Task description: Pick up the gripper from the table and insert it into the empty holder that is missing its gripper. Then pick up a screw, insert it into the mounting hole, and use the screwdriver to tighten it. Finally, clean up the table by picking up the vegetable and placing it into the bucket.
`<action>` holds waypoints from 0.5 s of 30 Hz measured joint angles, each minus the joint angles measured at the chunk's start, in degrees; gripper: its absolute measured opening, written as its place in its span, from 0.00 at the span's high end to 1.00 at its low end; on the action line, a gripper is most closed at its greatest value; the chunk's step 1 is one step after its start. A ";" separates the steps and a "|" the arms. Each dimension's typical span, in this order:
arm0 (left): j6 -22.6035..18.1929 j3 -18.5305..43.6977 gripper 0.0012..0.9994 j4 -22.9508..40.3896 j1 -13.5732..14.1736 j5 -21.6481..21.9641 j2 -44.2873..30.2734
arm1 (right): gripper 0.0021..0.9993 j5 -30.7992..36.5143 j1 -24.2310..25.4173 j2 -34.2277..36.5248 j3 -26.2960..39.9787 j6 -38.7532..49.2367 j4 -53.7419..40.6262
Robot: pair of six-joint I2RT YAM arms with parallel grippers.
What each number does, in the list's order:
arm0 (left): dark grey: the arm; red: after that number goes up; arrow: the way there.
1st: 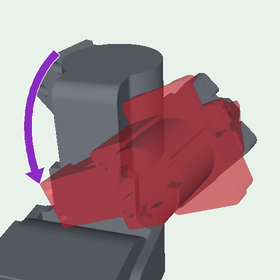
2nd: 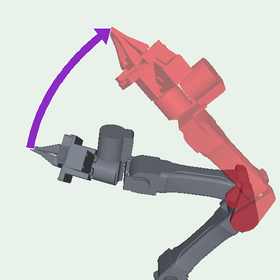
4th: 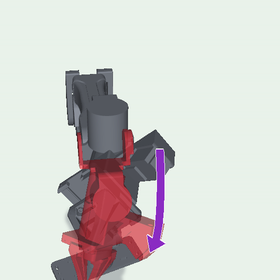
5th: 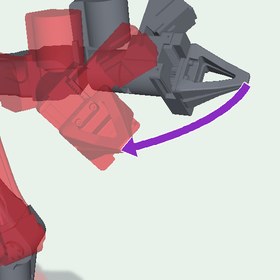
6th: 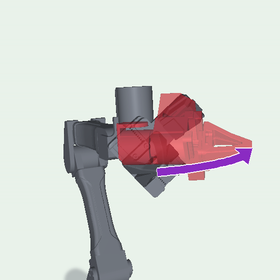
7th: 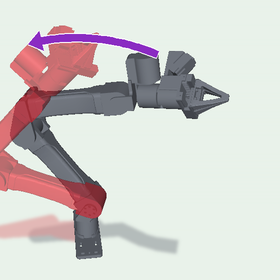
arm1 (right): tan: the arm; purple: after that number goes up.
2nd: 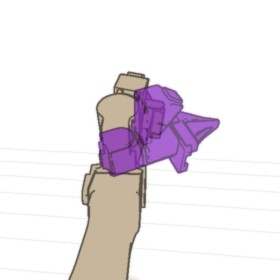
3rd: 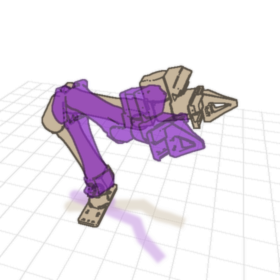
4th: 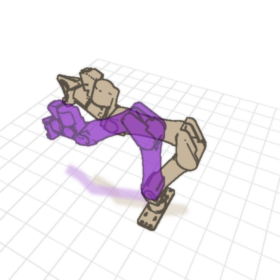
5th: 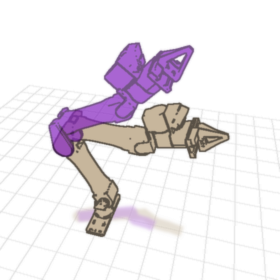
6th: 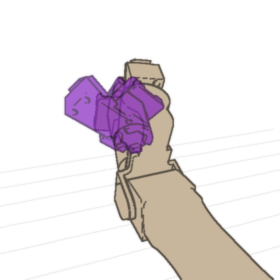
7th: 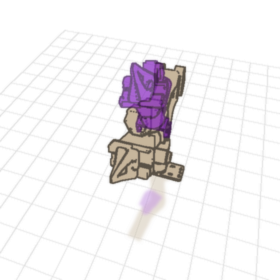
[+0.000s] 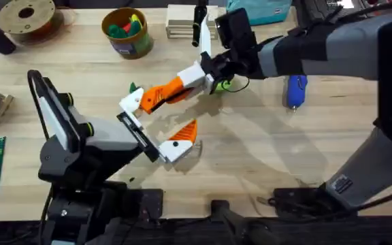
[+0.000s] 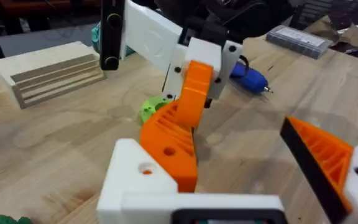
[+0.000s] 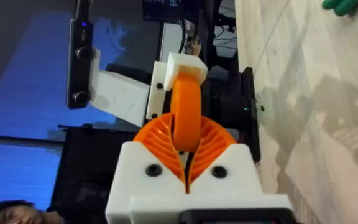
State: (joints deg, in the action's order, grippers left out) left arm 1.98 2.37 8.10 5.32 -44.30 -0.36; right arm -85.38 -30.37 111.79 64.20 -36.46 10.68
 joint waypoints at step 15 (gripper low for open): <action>0.08 0.00 0.01 0.07 0.07 -1.39 0.00 | 0.98 1.35 -1.46 -0.02 0.15 -6.05 1.44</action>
State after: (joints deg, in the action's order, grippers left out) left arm 2.06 2.37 8.16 5.39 -45.69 -0.36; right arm -84.04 -31.83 111.77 64.35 -42.51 12.12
